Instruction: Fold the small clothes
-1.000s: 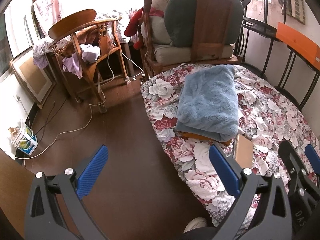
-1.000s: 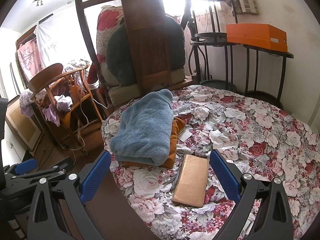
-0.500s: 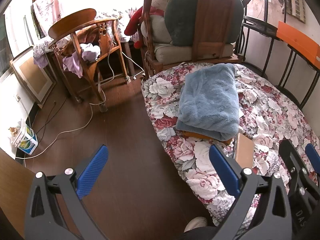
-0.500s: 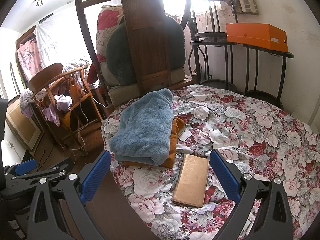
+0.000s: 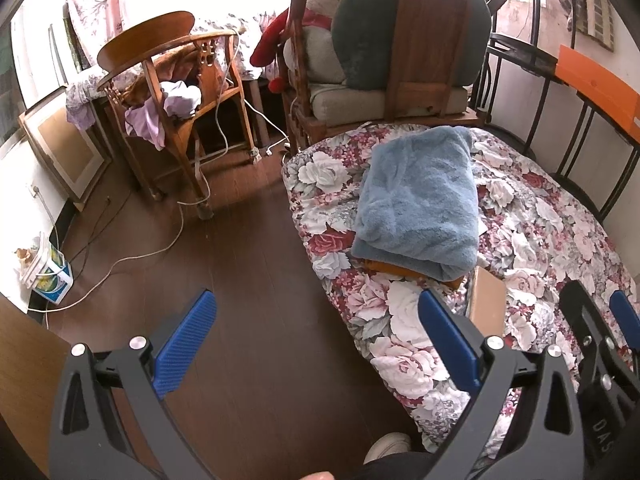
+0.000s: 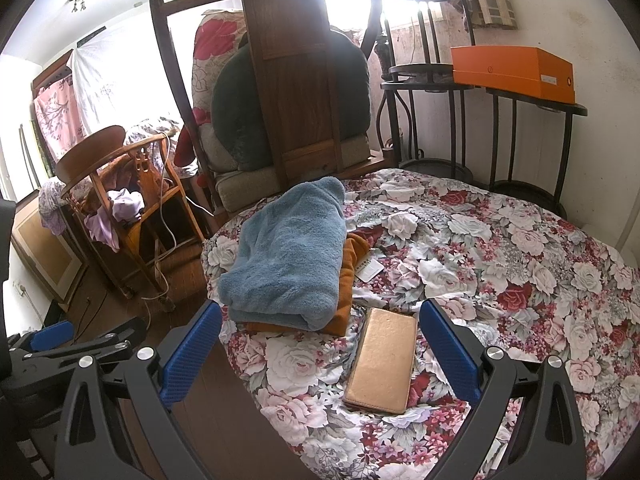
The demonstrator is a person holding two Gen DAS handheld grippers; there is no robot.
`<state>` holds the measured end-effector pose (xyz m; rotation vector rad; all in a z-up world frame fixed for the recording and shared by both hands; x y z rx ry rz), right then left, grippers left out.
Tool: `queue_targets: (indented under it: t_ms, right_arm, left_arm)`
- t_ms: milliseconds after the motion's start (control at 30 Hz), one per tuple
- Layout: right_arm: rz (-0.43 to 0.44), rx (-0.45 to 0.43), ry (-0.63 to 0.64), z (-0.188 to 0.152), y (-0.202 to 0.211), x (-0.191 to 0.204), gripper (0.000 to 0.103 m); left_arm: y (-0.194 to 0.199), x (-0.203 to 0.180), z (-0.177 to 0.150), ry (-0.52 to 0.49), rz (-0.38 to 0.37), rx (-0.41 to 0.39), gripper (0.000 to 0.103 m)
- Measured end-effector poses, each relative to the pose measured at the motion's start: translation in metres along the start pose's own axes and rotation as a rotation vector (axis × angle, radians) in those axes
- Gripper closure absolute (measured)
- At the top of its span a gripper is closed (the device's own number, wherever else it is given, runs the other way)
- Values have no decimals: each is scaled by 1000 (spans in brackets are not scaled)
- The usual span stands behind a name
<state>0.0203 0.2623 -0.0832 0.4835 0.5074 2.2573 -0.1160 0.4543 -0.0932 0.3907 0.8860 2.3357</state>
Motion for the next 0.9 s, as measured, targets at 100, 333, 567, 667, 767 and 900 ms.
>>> queue_targets:
  t_ms: [100, 333, 567, 667, 767, 900]
  right_arm:
    - [0, 2, 1, 0, -1, 0, 4]
    - [-3, 0, -2, 0, -1, 0, 4]
    - [-2, 0, -3, 0, 0, 0, 4]
    - [-1, 1, -2, 0, 0, 0, 4]
    - [-1, 0, -3, 0, 0, -1, 4]
    - [0, 0, -3, 0, 0, -1, 4]
  left_arm:
    - [-4, 1, -3, 22, -26, 28, 4]
    - [-1, -4, -2, -8, -12, 2, 5]
    - [3, -1, 1, 0, -6, -4, 5]
    - [2, -2, 3, -11, -9, -5, 5]
    - [4, -3, 5, -7, 1, -16, 5]
    - [3, -4, 6, -9, -7, -12, 5]
Point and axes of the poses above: each gripper's, at about its wrist camera, not at the fingertips, and y roughly against the way its jaws point, x to its left, z to its top, the point moved 4 cm from there along -y, roughly the way its jaws point, and after that the axes turned 6 degrees about -x, right-handed, at the moved point
